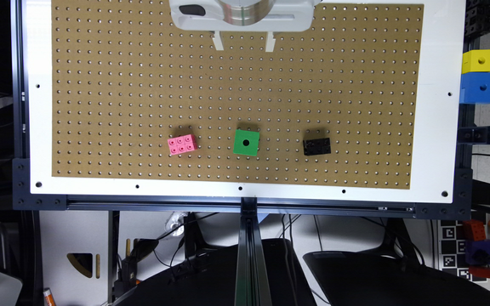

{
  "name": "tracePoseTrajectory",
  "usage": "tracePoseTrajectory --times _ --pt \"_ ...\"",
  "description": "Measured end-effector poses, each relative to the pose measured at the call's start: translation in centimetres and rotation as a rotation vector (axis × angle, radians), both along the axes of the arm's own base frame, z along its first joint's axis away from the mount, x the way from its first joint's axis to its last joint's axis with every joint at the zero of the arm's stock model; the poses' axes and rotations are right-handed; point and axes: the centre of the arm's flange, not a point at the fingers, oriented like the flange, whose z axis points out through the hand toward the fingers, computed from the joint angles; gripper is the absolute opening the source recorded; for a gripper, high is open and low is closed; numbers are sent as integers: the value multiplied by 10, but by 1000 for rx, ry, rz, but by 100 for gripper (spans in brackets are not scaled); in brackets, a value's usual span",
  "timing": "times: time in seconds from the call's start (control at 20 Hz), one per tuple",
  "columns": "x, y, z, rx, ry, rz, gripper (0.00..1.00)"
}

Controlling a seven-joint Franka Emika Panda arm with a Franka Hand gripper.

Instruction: Pick up pink block.

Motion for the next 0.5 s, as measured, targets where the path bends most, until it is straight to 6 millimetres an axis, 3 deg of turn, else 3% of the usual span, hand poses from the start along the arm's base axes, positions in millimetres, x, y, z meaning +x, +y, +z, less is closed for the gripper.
tracePoseTrajectory --times 0.2,0.5 --pt "0 -5 0 -1 -1 -9 100" --pt "16 -35 9 -6 -23 -26 100"
